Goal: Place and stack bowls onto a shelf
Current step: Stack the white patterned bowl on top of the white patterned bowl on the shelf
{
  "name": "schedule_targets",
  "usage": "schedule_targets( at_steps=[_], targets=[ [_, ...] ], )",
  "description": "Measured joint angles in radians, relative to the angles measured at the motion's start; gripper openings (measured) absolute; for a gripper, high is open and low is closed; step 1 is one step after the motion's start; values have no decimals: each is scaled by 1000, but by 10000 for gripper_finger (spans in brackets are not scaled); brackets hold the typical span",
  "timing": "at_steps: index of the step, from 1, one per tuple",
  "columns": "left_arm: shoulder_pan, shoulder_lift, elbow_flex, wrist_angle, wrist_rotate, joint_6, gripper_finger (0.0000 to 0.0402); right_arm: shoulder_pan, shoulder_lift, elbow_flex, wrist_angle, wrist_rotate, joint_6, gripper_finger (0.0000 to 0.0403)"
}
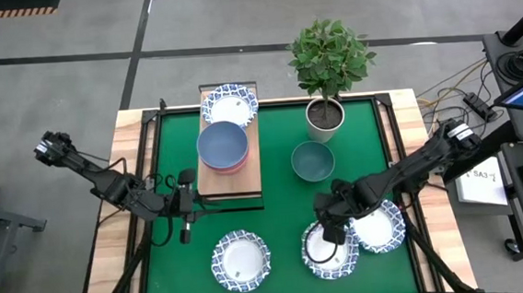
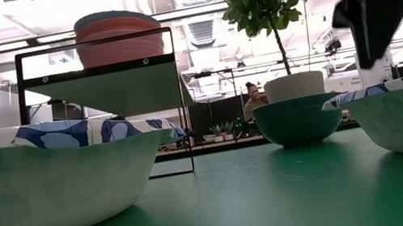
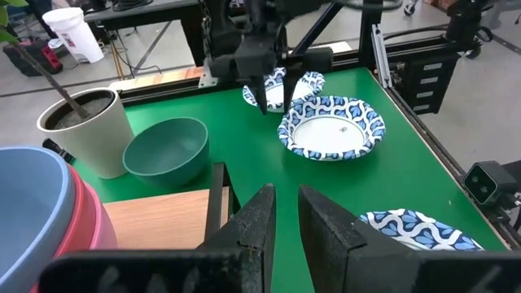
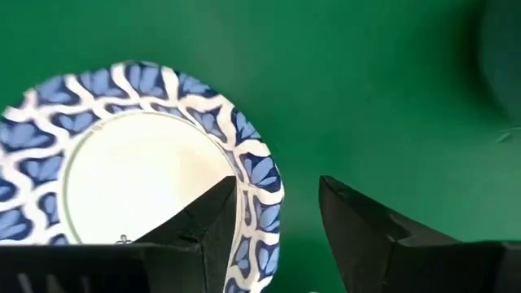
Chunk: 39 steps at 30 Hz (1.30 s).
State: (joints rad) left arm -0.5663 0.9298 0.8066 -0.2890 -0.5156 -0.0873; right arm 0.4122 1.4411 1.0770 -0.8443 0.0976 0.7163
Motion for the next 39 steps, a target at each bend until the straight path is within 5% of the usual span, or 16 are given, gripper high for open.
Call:
schedule_targets(
  at_steps=[23,29,39],
  targets=[
    [0,0,0,60,0,0,37,0,1,-250,352,-28,15,78],
    [0,0,0,82,0,0,37,0,0,-210,352,-28,4,17],
    [0,0,0,144,0,7,48,5,0,38,112,66,-92,9]
  ],
)
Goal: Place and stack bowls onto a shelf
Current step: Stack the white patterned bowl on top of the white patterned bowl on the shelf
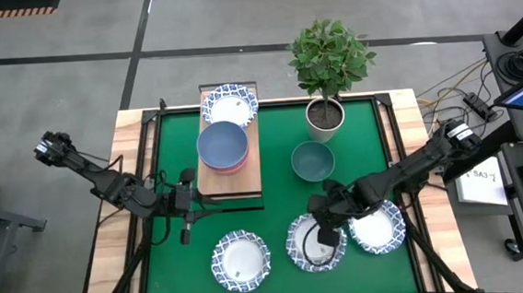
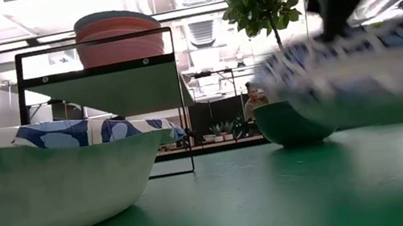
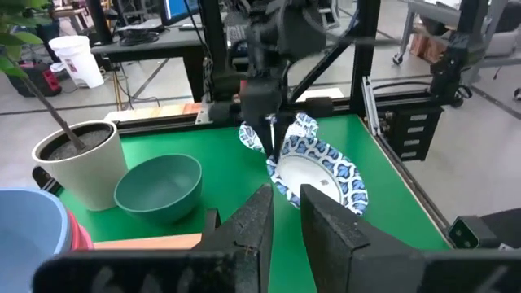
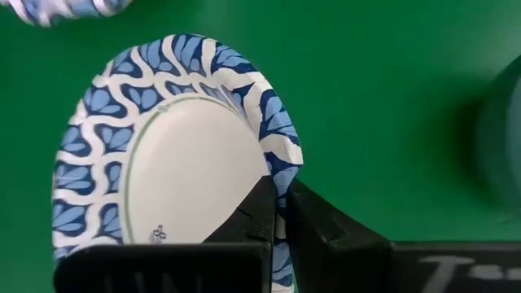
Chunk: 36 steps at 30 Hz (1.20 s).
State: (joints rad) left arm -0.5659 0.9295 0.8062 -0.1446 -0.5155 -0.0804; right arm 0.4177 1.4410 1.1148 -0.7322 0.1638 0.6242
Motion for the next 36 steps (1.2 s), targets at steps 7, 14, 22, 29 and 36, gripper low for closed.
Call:
schedule_targets(
  at_steps=[7,14,22,29,36],
  targets=[
    [-2,9,0,121,2,-7,85,51,-1,215,-162,195,-50,9],
    [-2,86,0,247,-43,32,128,120,2,276,-176,536,-105,9],
    [8,177,48,300,-138,79,144,128,76,272,-175,791,-125,9],
    [28,320,127,297,-77,112,144,134,154,337,-168,831,-206,9],
    [64,441,202,266,-130,121,144,165,202,425,-167,832,-303,9]
  ],
)
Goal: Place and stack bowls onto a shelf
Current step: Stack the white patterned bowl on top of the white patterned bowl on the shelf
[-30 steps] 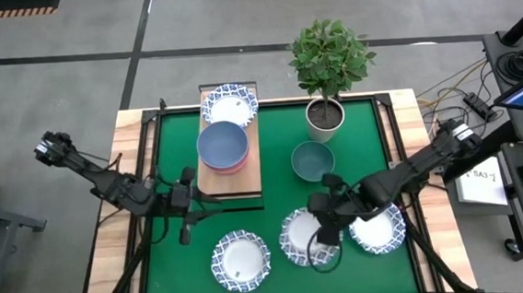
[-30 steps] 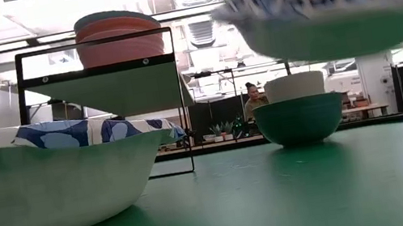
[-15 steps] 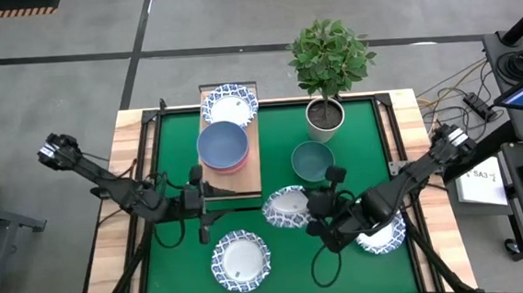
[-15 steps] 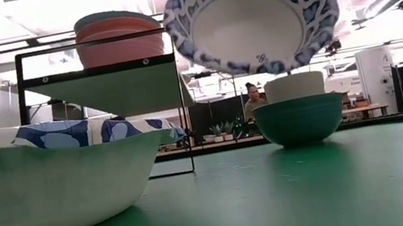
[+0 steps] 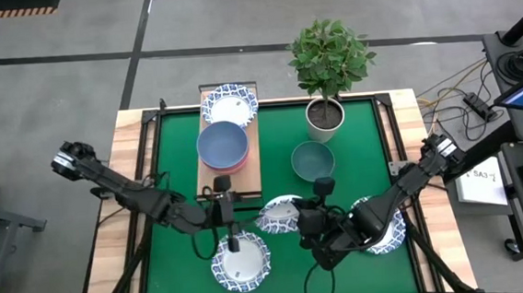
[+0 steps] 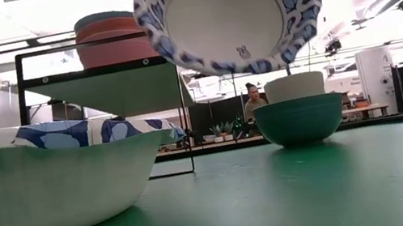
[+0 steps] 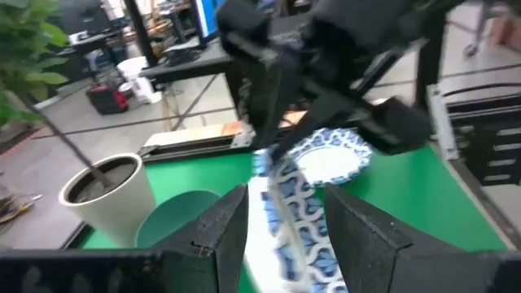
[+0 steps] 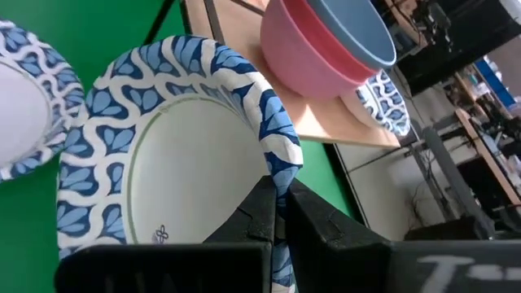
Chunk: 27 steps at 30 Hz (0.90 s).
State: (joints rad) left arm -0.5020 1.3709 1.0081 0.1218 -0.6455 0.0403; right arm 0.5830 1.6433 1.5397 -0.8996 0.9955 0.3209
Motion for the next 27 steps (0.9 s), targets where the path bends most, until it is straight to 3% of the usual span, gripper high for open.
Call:
schedule_targets(
  at_steps=[9,17,27],
  targets=[
    [20,48,13,6,22,-58,144,26,4,26,1,30,-26,9],
    [29,87,12,31,104,-87,144,26,4,26,24,53,-63,9],
    [38,110,12,44,71,-111,123,28,4,26,73,53,-114,9]
  ],
)
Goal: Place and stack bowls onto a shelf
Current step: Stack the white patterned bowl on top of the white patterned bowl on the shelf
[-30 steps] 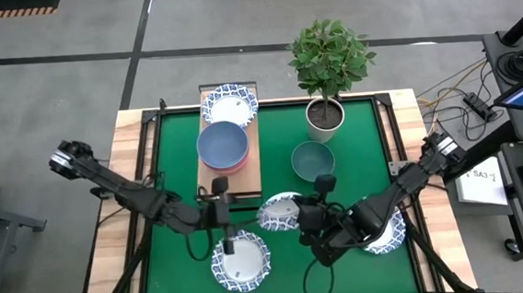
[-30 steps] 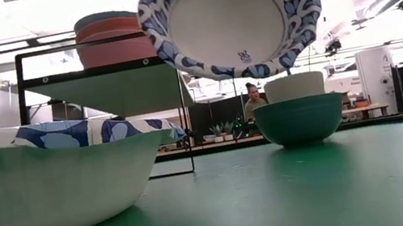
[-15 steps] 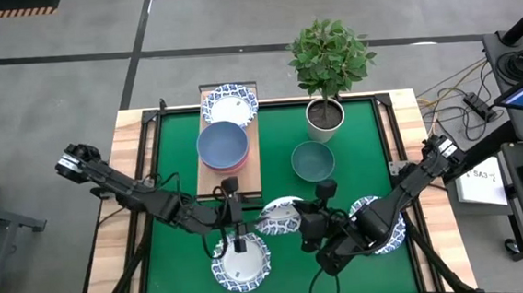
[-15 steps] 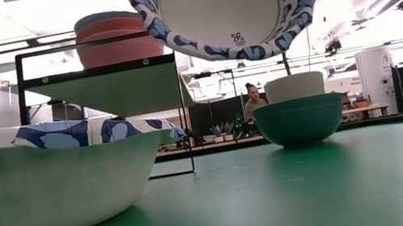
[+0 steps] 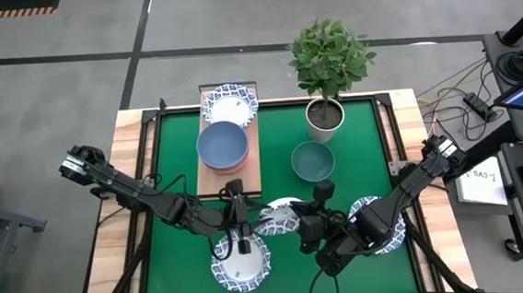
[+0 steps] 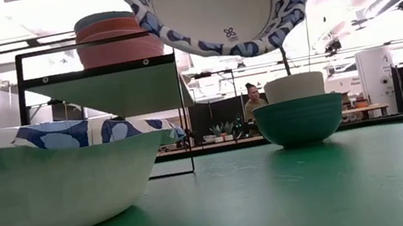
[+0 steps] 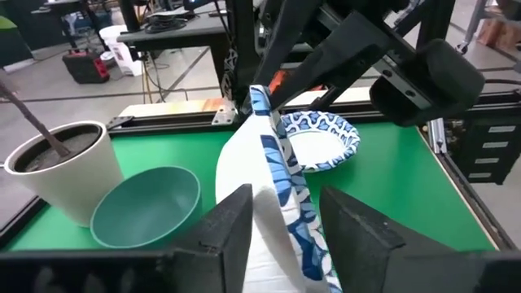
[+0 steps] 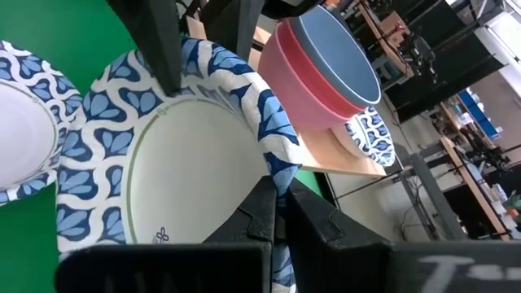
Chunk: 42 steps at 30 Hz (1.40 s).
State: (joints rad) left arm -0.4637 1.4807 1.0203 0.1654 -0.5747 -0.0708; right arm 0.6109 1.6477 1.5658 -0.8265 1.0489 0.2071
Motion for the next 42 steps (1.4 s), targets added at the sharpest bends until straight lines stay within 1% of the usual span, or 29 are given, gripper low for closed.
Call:
schedule_targets(
  at_steps=[2,4,5,6,7,10,14,18,23,26,30,37,39,42],
  targets=[
    [0,0,0,0,-2,3,100,0,0,0,1,0,-3,11],
    [0,0,0,-1,-6,2,60,0,0,0,2,-2,1,20],
    [0,0,0,-1,-8,-2,34,0,0,0,5,-3,1,27],
    [0,0,0,2,-11,-7,18,1,0,0,10,-8,1,36],
    [1,0,0,9,-9,-14,12,1,0,0,17,-8,2,46],
    [0,-3,1,18,-6,-17,6,0,0,0,37,-3,1,85],
    [1,-11,33,-19,1,-18,2,0,-11,0,30,2,1,132],
    [1,-44,93,-132,15,-18,1,0,-60,0,23,28,-26,166],
    [8,-70,177,-271,15,1,0,0,-144,0,28,28,-46,193],
    [15,-74,227,-332,10,24,0,0,-185,0,27,27,-48,200],
    [29,-75,307,-435,2,44,0,0,-233,-1,25,23,-61,199],
    [68,-77,423,-642,-57,55,0,0,-317,-1,81,33,-138,194],
    [74,-79,469,-697,-67,69,0,0,-334,-2,81,32,-127,194],
    [90,-88,575,-812,-83,101,0,10,-361,-24,74,21,-92,194]
  ],
)
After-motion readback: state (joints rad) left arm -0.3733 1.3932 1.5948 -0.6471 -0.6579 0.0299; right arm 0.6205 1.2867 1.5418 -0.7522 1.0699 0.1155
